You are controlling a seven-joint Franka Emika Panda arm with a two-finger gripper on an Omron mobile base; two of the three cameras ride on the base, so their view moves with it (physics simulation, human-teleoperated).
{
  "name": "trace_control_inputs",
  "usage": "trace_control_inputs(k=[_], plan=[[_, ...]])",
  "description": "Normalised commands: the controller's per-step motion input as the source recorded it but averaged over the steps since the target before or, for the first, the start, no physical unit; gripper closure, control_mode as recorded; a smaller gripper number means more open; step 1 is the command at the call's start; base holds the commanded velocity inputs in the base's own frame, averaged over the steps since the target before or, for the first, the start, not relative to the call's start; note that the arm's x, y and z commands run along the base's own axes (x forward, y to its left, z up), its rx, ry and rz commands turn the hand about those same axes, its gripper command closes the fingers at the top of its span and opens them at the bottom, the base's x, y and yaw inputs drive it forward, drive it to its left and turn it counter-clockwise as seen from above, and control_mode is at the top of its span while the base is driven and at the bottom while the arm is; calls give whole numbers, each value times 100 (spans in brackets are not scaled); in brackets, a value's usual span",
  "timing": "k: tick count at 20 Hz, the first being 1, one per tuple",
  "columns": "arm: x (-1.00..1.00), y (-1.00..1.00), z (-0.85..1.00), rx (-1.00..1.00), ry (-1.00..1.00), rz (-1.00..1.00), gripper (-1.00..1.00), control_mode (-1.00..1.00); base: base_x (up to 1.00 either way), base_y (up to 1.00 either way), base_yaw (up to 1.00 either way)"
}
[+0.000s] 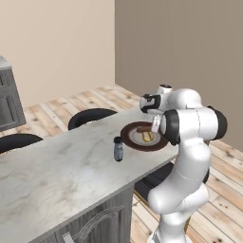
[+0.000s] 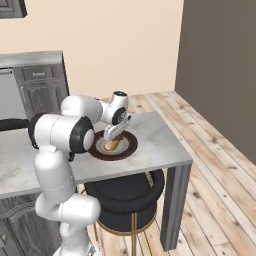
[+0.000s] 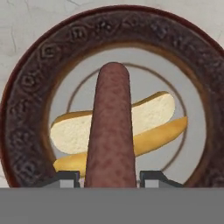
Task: Move the hot dog bun to the plate on the dining table and place the condiment next to that plate. Then navigate to the fridge and take the sausage and place it on the plate as well.
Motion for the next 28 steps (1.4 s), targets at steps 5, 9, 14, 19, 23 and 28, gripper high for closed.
trace_control_inputs(k=[5, 9, 14, 19, 23, 28], plan=[[-30, -1, 0, 1, -6, 0, -100, -100, 0, 0, 0], [-2, 14, 7, 0, 0, -8, -100, -100, 0, 0, 0], [2, 19, 30, -1, 0, -7, -100, -100, 0, 0, 0], [0, 22, 46, -3, 0, -7, -100, -100, 0, 0, 0], [-2, 17, 71, -1, -2, -9, -100, -100, 0, 0, 0], [-21, 0, 79, 0, -11, -8, -100, -100, 0, 0, 0]])
